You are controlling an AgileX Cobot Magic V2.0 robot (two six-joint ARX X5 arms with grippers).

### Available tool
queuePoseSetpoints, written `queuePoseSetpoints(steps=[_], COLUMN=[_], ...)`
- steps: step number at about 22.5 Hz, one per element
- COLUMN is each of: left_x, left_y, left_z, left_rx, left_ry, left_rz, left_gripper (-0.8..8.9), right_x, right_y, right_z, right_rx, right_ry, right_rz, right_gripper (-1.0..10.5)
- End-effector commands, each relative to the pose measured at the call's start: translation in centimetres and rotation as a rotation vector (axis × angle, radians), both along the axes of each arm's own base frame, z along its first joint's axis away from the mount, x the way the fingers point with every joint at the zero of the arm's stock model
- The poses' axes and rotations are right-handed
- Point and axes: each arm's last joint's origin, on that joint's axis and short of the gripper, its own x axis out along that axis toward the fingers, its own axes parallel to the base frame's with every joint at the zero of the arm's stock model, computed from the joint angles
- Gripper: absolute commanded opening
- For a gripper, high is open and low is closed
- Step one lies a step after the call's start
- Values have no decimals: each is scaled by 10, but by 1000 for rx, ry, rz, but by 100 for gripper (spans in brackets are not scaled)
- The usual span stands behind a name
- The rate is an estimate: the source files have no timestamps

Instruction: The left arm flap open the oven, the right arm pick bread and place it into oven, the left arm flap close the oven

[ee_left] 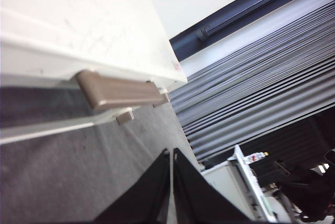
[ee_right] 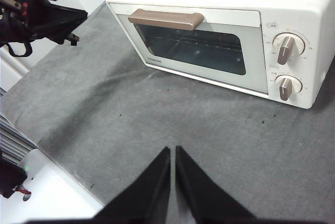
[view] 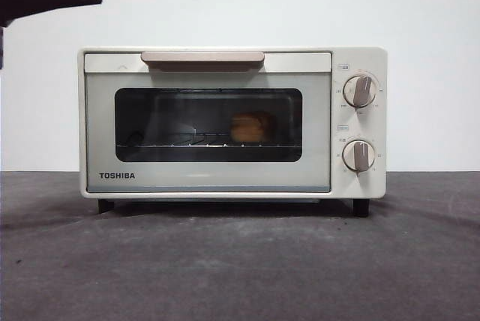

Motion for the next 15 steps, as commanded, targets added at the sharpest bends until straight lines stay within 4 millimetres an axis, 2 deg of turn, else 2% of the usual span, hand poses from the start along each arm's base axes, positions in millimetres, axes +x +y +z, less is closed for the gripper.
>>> queuePoseSetpoints(steps=[1, 4, 7, 10, 12, 15], left_x=[-2, -5, -21, -49, -66, -88], left_y=[1, 1, 3, 8, 15, 23], left_z=[9, 5, 0, -9, -16, -33], left_rx=[38, 81, 292, 600, 733, 828], left_ry=[-117, -141, -244, -270, -277, -281], left_rz=[-35, -26, 129, 399, 617, 871], left_gripper=[19, 19, 19, 20, 20, 19], right_x=[-1, -1, -1, -1, -1, -1], right_y=[0, 0, 0, 0, 0, 0], right_z=[4, 4, 4, 4, 4, 4], right_rx=[7, 7, 7, 7, 7, 7], right_ry=[-21, -21, -20, -20, -20, -20], right_rz=[11, 11, 12, 11, 11, 12], right_gripper=[13, 13, 13, 13, 13, 13])
